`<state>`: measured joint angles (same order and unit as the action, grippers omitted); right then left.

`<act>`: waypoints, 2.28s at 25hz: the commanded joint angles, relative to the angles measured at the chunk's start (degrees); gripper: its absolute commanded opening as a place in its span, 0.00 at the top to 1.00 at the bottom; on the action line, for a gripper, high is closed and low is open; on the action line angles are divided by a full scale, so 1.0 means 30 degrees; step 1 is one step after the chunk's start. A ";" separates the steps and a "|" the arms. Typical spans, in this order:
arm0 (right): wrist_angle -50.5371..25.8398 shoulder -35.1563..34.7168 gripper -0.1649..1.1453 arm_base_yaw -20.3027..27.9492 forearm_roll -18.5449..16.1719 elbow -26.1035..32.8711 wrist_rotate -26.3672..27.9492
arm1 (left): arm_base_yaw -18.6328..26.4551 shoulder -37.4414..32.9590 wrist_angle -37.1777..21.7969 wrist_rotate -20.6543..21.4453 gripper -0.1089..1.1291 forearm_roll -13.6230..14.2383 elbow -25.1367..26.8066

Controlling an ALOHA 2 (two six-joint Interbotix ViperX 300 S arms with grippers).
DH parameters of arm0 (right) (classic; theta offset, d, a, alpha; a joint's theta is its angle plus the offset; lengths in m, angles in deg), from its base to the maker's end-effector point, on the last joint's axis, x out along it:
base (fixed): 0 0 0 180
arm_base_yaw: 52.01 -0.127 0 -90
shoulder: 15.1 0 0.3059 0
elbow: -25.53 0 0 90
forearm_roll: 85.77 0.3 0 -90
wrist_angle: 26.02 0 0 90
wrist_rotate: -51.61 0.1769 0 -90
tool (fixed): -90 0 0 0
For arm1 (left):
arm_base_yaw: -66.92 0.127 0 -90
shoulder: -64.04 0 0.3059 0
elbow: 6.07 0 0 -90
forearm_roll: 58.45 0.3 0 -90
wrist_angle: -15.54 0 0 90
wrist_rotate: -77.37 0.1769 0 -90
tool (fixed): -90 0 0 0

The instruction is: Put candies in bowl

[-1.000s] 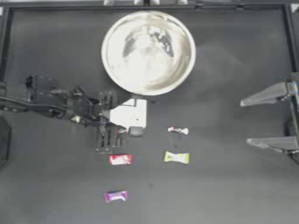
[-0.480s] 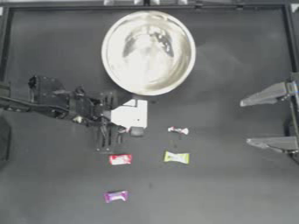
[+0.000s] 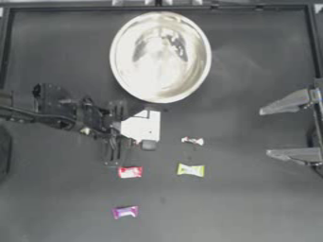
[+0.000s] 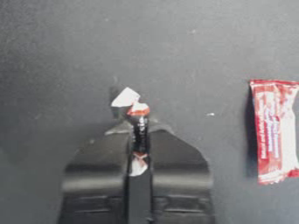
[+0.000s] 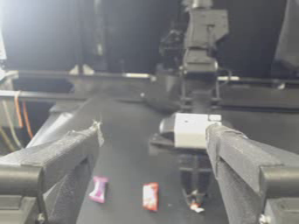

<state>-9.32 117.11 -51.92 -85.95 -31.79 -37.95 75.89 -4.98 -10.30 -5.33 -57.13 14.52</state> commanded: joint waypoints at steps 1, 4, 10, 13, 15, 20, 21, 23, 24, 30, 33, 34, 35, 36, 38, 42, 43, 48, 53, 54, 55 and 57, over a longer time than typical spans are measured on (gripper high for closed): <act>0.0146 -0.0176 0.11 0.0000 -0.0059 0.0176 0.0000 | 0.0059 -0.0820 -0.0029 0.0029 0.80 0.0029 -0.0264; 0.0146 -0.0176 0.11 0.0029 -0.0029 0.0205 0.0000 | 0.0059 -0.1377 -0.0117 0.0059 0.80 -0.0029 -0.0322; 0.0146 -0.0176 0.11 0.0000 0.0059 0.0176 0.0000 | 0.0088 -0.3867 0.0088 0.0000 0.80 -0.0146 -0.0527; 0.0146 -0.0176 0.11 0.0000 0.0088 0.0176 0.0000 | 0.0439 -0.4980 0.0059 0.0059 0.80 -0.0117 -0.1289; 0.0146 -0.0176 0.11 0.0000 0.0088 0.0176 0.0000 | 0.1025 -0.5479 -0.0029 0.0146 0.81 0.0059 -0.2021; 0.0176 -0.0176 0.11 0.0029 0.0088 0.0176 0.0000 | 0.2490 -0.5625 -0.0029 0.0879 0.81 0.0645 -0.3311; 0.0146 -0.0176 0.11 0.0029 0.0088 0.0176 0.0000 | 0.2813 -0.5508 -0.0029 0.1143 0.81 0.0645 -0.3545; 0.0176 -0.0176 0.11 0.0000 0.0088 0.0176 0.0000 | 0.3545 -0.5068 -0.0029 0.1582 0.81 0.0645 -0.4102; 0.0146 -0.0176 0.11 0.0000 0.0088 0.0146 0.0000 | 0.3926 -0.4805 0.0029 0.1758 0.81 0.0645 -0.4336; 0.0469 -0.0176 0.11 0.0029 0.0117 -0.0117 0.0000 | 0.5596 -0.2490 0.0205 0.3047 0.81 0.0615 -0.5654; 0.0586 -0.0176 0.11 0.0000 0.0146 -0.0176 0.0000 | 0.6064 -0.1289 0.0205 0.3223 0.81 0.0615 -0.6211; 0.0557 -0.0176 0.11 0.0000 0.0146 -0.0176 0.0000 | 0.6182 -0.0967 0.0234 0.3252 0.81 0.0645 -0.6328; 0.0586 -0.0176 0.11 0.0000 0.0146 -0.0205 0.0000 | 0.6328 -0.0674 0.0234 0.3252 0.80 0.0645 -0.6445; 0.0557 -0.0176 0.11 0.0000 0.0146 -0.0205 0.0000 | 0.6416 -0.0439 0.0264 0.3281 0.79 0.0703 -0.6533; 0.0557 -0.0176 0.11 0.0029 0.0146 -0.0205 0.0000 | 0.6563 0.0029 0.0381 0.3281 0.75 0.0791 -0.6680; 0.0498 -0.0146 0.11 0.0000 0.0176 -0.0234 -0.0029 | 0.6592 0.0322 0.0762 0.3457 0.44 0.0820 -0.6797; 0.0498 -0.0117 0.11 0.0000 0.0146 -0.0264 0.0000 | 0.6592 0.0352 0.0938 0.3516 0.32 0.0820 -0.6797; 0.0498 0.0117 0.11 0.0000 0.0146 -0.0410 0.0000 | 0.6680 0.0264 0.1260 0.3486 0.09 0.0791 -0.6797; 0.0439 0.0264 0.11 0.0029 0.0146 -0.0439 -0.0029 | 0.6299 -0.0937 0.1143 0.3486 0.15 0.0469 -0.6445; 0.0439 0.0264 0.11 0.0000 0.0146 -0.0439 0.0000 | 0.6035 -0.1436 0.1143 0.3516 0.15 0.0352 -0.6211; 0.0439 0.0264 0.11 0.0000 0.0146 -0.0439 0.0000 | 0.5742 -0.2051 0.1143 0.3545 0.15 0.0264 -0.5977; 0.0410 0.0264 0.11 0.0029 0.0234 -0.0439 0.0000 | 0.4951 -0.3574 0.1260 0.3516 0.15 0.0205 -0.5186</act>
<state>-8.27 118.08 -51.92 -85.60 -33.82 -37.95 92.85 -7.26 -6.96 5.22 -56.17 -1.66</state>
